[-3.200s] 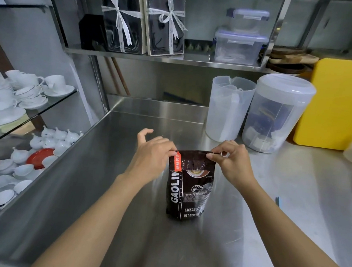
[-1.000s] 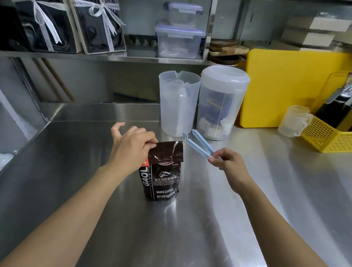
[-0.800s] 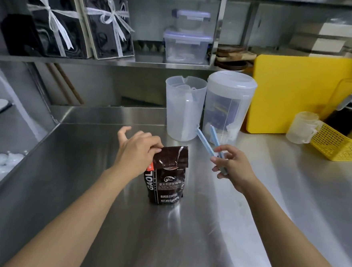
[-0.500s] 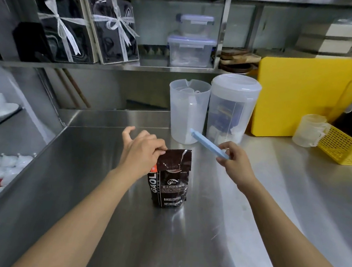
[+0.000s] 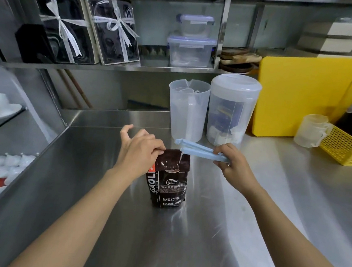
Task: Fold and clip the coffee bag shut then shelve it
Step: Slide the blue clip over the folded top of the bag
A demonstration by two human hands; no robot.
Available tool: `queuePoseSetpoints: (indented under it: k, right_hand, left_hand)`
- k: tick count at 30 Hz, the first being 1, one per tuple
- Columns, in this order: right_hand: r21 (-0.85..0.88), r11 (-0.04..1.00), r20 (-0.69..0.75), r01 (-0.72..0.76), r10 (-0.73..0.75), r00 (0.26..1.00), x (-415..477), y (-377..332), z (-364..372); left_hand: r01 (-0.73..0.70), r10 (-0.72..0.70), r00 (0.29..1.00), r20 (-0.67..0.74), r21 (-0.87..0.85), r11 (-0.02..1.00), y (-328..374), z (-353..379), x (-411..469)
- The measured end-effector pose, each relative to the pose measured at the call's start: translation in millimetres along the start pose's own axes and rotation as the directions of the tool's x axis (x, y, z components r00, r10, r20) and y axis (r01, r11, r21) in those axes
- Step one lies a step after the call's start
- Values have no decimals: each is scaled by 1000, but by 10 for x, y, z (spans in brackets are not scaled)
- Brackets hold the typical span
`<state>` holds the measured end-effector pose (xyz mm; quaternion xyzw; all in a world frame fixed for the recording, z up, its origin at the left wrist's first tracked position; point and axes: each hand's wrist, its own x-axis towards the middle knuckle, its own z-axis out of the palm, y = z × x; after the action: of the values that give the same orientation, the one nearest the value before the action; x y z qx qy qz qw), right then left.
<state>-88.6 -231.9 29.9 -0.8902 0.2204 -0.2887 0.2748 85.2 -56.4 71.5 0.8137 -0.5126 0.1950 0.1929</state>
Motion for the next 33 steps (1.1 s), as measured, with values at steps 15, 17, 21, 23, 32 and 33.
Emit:
queuePoseSetpoints:
  k: [15, 17, 21, 23, 32, 33]
  right_hand:
    - [81, 994, 126, 75, -85, 988, 62, -309, 190]
    - [85, 994, 130, 65, -76, 989, 85, -332, 235]
    - [85, 992, 111, 95, -104, 988, 130, -394, 300]
    - [61, 992, 94, 107, -112, 989, 158, -412, 329]
    - [39, 978, 107, 205, -208, 972, 211, -540, 428]
    - [40, 976, 106, 214, -217, 970, 213, -554, 446]
  left_hand:
    - [46, -46, 999, 20, 5, 999, 63, -53, -6]
    - [54, -54, 998, 25, 4, 999, 76, -57, -10]
    - [67, -68, 997, 38, 17, 998, 104, -70, -18]
    - [64, -65, 997, 38, 22, 998, 119, -70, -23]
    - [35, -35, 999, -16, -2, 999, 167, -39, -66]
    - [31, -31, 999, -23, -1, 1000, 169, -32, -71]
